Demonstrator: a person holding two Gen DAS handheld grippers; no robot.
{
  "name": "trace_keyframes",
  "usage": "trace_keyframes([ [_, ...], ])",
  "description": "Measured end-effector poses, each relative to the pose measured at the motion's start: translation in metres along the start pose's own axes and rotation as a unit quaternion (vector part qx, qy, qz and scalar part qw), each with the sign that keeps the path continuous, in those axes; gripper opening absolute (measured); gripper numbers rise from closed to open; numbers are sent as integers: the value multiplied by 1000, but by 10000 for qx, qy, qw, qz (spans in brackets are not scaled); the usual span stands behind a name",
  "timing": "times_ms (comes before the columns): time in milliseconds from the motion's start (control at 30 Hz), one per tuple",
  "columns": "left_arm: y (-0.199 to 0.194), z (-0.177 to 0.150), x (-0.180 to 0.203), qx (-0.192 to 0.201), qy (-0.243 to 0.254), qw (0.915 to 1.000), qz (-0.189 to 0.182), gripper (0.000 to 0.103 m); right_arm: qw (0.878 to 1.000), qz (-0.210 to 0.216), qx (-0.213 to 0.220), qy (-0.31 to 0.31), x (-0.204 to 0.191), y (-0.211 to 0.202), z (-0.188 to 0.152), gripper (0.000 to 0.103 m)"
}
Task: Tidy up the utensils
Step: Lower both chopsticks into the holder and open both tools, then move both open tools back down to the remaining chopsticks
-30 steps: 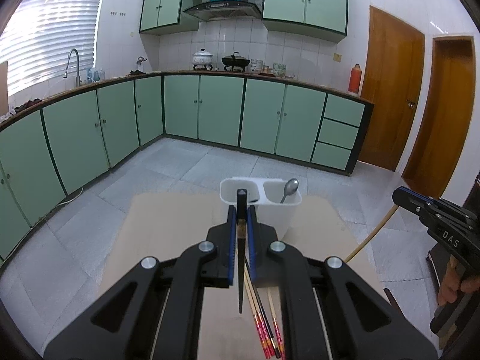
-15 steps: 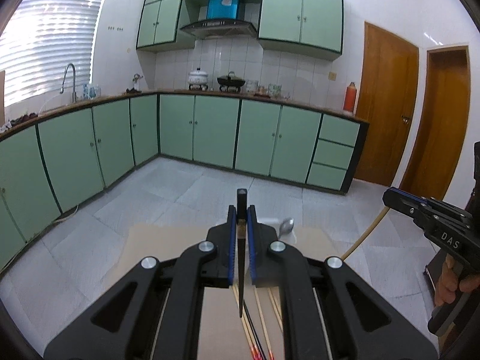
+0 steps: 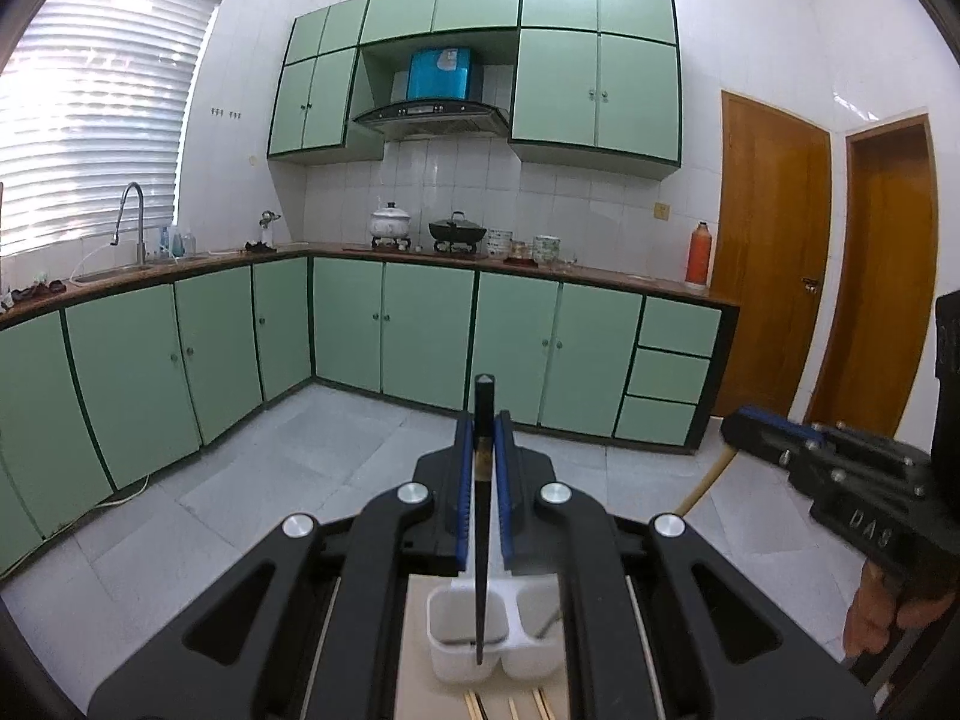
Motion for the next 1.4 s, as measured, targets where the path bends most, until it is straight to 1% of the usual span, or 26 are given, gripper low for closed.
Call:
trace_keyframes([
  [100,21,-1,1,19,21,10000,68,6,9999,-106,-108,-14,5,18,-4,7],
  [233,54,-17,1,-44,-14,9999,102,6,9994,-202,-281,51,15,40,-21,7],
  [333,77,-33,1,-239,5,9997,90,6,9988,-235,-412,120,23,53,-37,7],
  [433,92,-50,0,-436,38,9990,83,6,9979,-256,-561,194,30,64,-53,7],
  [800,106,-105,-10,-968,-6,9953,76,7,9942,-297,-948,408,47,86,-95,7],
  [867,106,-111,-11,-1020,7,9947,92,10,9935,-310,-1034,365,47,87,-101,7],
  [933,104,-115,-12,-1046,16,9945,92,11,9932,-365,-1045,351,49,86,-105,8],
  [967,102,-116,-13,-1047,14,9945,101,12,9932,-384,-1037,358,51,84,-107,8],
  [1000,99,-117,-14,-1033,8,9946,118,19,9932,-409,-1025,370,52,82,-108,14],
  [1033,97,-117,-15,-1017,-3,9947,130,30,9933,-433,-1000,375,53,80,-109,23],
  [1067,93,-118,-16,-975,-27,9951,169,35,9937,-462,-951,379,54,76,-110,30],
  [1100,88,-118,-18,-930,-46,9955,200,42,9942,-501,-866,390,56,71,-110,40],
  [1133,85,-117,-18,-902,-50,9957,210,45,9945,-524,-812,400,57,68,-110,46],
  [1167,79,-117,-18,-859,-46,9960,221,46,9947,-552,-760,411,59,64,-111,49],
  [1233,70,-118,-17,-788,-35,9966,239,54,9950,-605,-676,420,60,56,-114,53],
  [1300,58,-120,-15,-702,-16,9972,277,57,9951,-637,-595,457,61,47,-118,56],
  [1400,37,-127,-11,-567,-68,9979,299,64,9955,-663,-426,522,61,32,-124,66],
])
Point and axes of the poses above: each gripper's, at about its wrist camera, not at the fingertips, and y roughly the way its jaws point, x to its right, z to its top, the point moved 10 cm from there along y, roughly the way its jaws point, and after that the axes turned 11 degrees about y, right-handed, at the moved point
